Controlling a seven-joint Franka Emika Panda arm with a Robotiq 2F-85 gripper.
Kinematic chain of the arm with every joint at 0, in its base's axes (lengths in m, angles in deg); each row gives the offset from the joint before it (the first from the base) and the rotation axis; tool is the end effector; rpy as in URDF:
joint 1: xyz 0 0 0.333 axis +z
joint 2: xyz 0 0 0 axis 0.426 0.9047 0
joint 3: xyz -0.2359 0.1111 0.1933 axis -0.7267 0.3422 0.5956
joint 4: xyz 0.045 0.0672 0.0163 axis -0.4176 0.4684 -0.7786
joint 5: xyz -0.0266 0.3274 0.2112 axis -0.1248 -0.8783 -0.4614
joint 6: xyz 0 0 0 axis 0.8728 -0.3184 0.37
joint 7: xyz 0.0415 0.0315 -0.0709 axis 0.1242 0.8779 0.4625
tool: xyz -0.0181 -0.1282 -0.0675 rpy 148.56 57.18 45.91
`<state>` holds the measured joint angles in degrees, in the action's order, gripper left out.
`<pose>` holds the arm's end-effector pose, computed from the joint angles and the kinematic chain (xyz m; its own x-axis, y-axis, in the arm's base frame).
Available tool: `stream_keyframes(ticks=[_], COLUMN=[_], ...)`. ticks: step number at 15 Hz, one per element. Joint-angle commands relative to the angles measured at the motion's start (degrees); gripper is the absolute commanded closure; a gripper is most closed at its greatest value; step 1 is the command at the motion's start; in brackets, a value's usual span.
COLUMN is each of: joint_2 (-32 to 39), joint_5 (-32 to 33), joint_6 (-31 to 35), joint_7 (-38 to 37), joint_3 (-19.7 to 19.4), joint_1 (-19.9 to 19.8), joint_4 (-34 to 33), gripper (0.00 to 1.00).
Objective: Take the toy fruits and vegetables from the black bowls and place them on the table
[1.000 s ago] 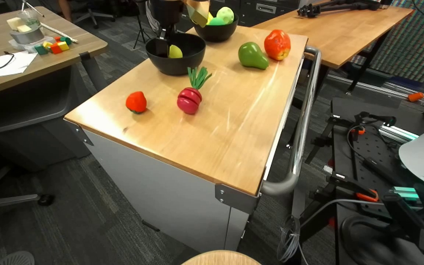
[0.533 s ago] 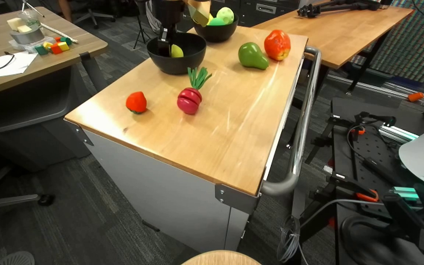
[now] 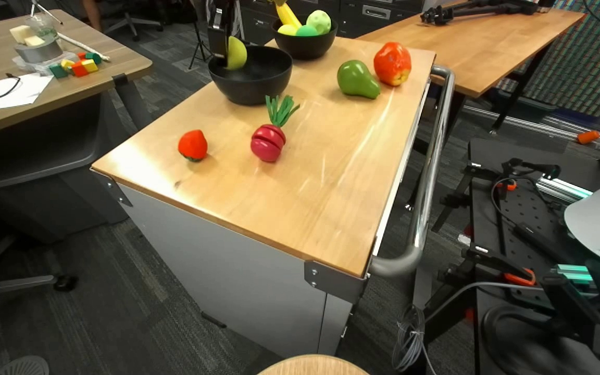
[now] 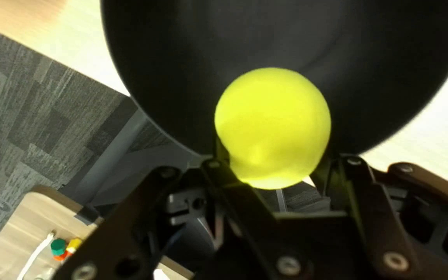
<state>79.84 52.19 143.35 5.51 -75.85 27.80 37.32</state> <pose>0.7089 0.0267 0.3279 0.8626 0.4418 0.2463 0.3749 -0.8853 0.2750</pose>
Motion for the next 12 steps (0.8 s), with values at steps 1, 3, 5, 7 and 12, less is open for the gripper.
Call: stream_keyframes(ticks=[1, 3, 5, 7, 12], joint_2=[-5.3, -6.3, -6.5, -6.0, -5.0], joint_5=[0.4, -1.1, -3.3, -4.6, -7.2], joint_6=[-3.3, -3.3, -3.7, -4.4, -6.5], joint_7=[0.8, 1.2, 1.5, 1.4, 1.1], joint_3=[1.7, 3.6, 5.5, 6.6, 7.1], joint_1=[2.1, 2.6, 2.8, 3.0, 2.7], joint_4=[0.6, 0.9, 1.1, 1.5, 3.6], gripper=[0.75, 0.75, 0.75, 0.75, 0.75])
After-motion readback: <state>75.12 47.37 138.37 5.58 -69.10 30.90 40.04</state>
